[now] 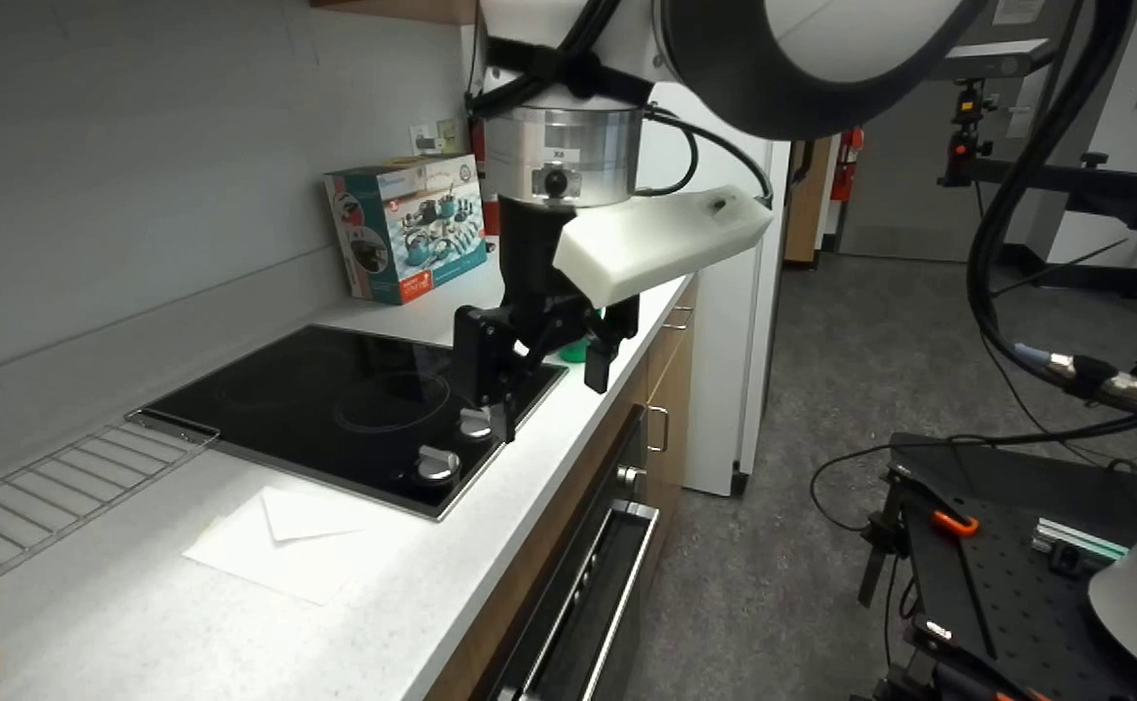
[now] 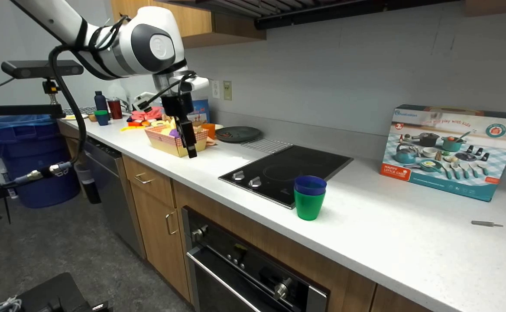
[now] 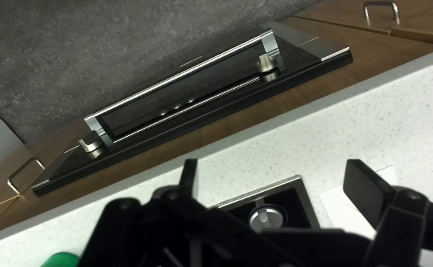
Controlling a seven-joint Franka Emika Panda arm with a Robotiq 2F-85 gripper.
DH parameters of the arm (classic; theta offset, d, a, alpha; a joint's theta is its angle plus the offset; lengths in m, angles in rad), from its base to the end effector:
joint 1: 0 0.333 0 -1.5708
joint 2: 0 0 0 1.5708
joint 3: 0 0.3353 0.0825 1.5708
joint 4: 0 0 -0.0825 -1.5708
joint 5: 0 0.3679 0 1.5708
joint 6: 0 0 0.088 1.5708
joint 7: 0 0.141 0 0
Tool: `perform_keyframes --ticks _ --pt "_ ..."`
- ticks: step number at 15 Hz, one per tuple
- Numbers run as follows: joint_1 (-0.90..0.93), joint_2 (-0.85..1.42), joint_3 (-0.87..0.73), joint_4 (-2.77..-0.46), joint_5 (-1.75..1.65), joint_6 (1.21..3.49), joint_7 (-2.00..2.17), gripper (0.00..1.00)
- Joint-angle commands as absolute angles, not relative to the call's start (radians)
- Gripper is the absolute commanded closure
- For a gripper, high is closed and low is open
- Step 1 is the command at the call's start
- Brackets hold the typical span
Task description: Move the cups to the right
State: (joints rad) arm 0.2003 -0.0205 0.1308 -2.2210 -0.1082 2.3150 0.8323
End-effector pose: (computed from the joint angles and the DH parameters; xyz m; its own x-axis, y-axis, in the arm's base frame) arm 0.4982 0.1664 0.3900 0.8983 -0.4161 0.1410 -0.4175 -0.9084 -0.0213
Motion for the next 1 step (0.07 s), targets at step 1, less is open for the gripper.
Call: perform_keyframes --ticks 1 --pt "0.185 -0.021 0.146 -2.221 -0.107 2.314 0.831 0.0"
